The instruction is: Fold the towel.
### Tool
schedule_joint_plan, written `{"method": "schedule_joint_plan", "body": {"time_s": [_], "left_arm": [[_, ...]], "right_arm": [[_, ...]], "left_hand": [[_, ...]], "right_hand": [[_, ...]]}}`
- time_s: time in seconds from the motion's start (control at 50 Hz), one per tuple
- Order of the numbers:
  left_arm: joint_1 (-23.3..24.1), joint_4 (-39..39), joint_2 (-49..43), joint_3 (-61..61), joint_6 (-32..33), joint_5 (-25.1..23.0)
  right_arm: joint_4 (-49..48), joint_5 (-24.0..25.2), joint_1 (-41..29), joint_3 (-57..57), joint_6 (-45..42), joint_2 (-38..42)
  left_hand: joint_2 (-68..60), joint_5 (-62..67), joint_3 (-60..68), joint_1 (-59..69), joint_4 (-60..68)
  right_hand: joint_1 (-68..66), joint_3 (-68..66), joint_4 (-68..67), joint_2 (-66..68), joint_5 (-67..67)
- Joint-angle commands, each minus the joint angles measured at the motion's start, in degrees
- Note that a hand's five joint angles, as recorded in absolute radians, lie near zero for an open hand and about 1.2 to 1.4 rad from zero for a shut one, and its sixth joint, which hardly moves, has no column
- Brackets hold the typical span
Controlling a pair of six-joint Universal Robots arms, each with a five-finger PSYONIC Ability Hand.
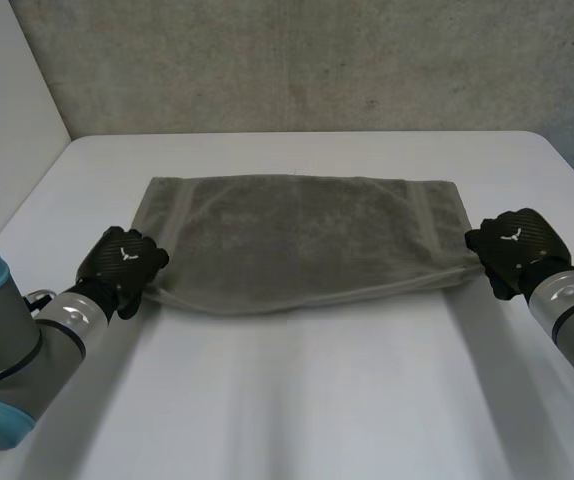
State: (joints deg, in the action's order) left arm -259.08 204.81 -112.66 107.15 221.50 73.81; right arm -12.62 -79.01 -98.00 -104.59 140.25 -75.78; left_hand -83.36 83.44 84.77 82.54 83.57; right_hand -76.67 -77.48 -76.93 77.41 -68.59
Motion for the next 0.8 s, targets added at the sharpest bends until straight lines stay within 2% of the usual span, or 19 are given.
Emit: {"method": "schedule_joint_plan", "body": {"time_s": [0.02, 0.1, 0.46, 0.48, 0.5, 0.52, 0.54, 0.8], "left_arm": [[-1.34, -0.03, -0.11, -0.36, -0.01, 0.29], [-2.13, -0.20, -0.19, -0.36, 0.16, 0.46], [-6.26, -0.91, -0.28, 1.49, 0.96, 0.29], [-6.44, -0.91, -0.20, 1.84, 0.96, 0.02], [-6.35, -0.99, -0.20, 1.93, 0.96, -0.07], [-6.35, -0.99, -0.20, 1.93, 0.96, -0.07], [-6.35, -0.99, -0.20, 1.93, 0.87, -0.07], [-6.35, -1.43, 4.71, 1.92, -0.19, -1.29]], "right_arm": [[0.05, -0.09, 1.41, 0.00, 0.20, -1.21], [0.05, -0.26, 1.76, 0.18, 0.11, -1.21], [0.05, -0.35, 2.47, 0.09, 0.03, -1.21], [0.05, -0.35, 2.47, 0.09, 0.11, -1.21], [0.05, -0.35, 2.47, 0.09, 0.03, -1.21], [0.05, -0.35, 2.47, 0.09, 0.03, -1.21], [0.05, -0.35, 2.47, 0.09, 0.11, -1.21], [0.76, -0.71, 2.47, 0.09, 0.20, -3.76]], "left_hand": [[26.38, -36.46, -27.79, -25.56, -26.59], [31.58, -41.66, -33.00, -30.76, -31.80], [32.43, -42.52, -33.85, -31.62, -32.65], [28.44, -38.52, -29.85, -27.62, -28.65], [16.57, -26.66, -17.99, -15.76, -16.79], [16.46, -26.54, -17.87, -15.64, -16.67], [3.49, -13.57, -4.90, -2.67, -3.70], [3.36, -13.44, -4.77, -2.54, -3.57]], "right_hand": [[-3.33, -2.52, -3.07, 2.59, -1.41], [-3.33, -2.52, -3.07, 2.59, -1.41], [-3.33, -2.52, -3.07, 2.59, -1.41], [-3.33, -2.52, -3.07, 2.59, -1.41], [-3.33, -2.52, -3.07, 2.59, -1.41], [-3.33, -2.52, -3.07, 2.59, -1.41], [-3.33, -2.52, -3.07, 2.59, -1.41], [-3.33, -2.52, -3.07, 2.59, -1.41]]}}
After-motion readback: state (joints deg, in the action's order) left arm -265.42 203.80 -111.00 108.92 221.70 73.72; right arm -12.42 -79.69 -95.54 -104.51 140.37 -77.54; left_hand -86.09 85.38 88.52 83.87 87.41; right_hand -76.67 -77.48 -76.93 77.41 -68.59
